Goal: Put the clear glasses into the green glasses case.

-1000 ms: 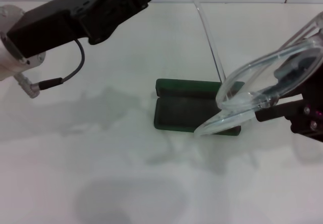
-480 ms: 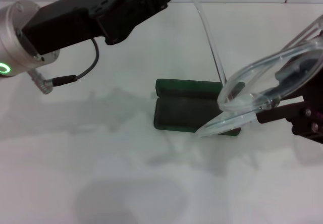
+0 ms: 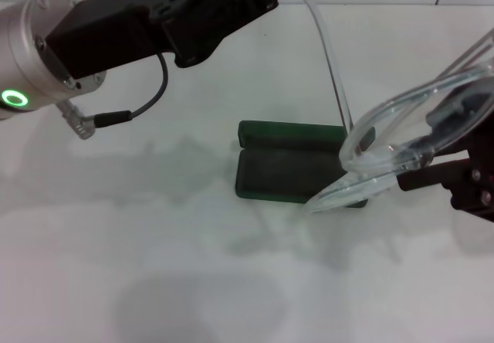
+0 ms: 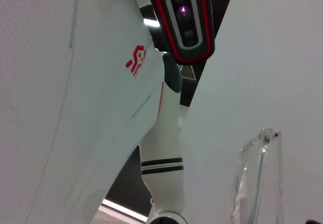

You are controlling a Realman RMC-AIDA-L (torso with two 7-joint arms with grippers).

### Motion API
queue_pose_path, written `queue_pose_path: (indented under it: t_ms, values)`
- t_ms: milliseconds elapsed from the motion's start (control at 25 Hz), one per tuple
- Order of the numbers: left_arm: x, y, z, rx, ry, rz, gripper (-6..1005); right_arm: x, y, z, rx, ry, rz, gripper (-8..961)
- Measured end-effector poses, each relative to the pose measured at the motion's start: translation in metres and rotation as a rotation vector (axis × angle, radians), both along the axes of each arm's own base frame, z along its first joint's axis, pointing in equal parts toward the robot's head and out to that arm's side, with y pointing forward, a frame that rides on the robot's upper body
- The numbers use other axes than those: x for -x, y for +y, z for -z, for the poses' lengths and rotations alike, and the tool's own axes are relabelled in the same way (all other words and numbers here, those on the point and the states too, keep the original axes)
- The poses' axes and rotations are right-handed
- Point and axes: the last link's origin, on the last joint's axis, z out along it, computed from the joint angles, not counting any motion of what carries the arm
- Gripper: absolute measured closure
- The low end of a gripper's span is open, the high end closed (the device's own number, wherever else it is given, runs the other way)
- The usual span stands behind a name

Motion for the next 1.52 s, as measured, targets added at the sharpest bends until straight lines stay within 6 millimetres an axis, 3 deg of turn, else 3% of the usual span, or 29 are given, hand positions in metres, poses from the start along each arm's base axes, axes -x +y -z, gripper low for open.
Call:
queue_pose_path:
  t_ms: [600, 1160, 1520]
  values:
    - [-0.006, -0.020, 0.005, 0.019, 0.011, 0.081, 966, -0.004, -0.002, -0.003, -0.014, 0.024, 0.015, 903]
    - [0.007, -0.006, 0.003, -0.046, 0.016, -0.035, 966, -0.003, -0.004, 0.001, 0.004, 0.014, 0.005, 903]
    - [-0.008, -0.010, 0.009, -0.007, -0.004, 0.026, 966, -0.004, -0.004, 0.002, 0.008, 0.015, 0.012, 903]
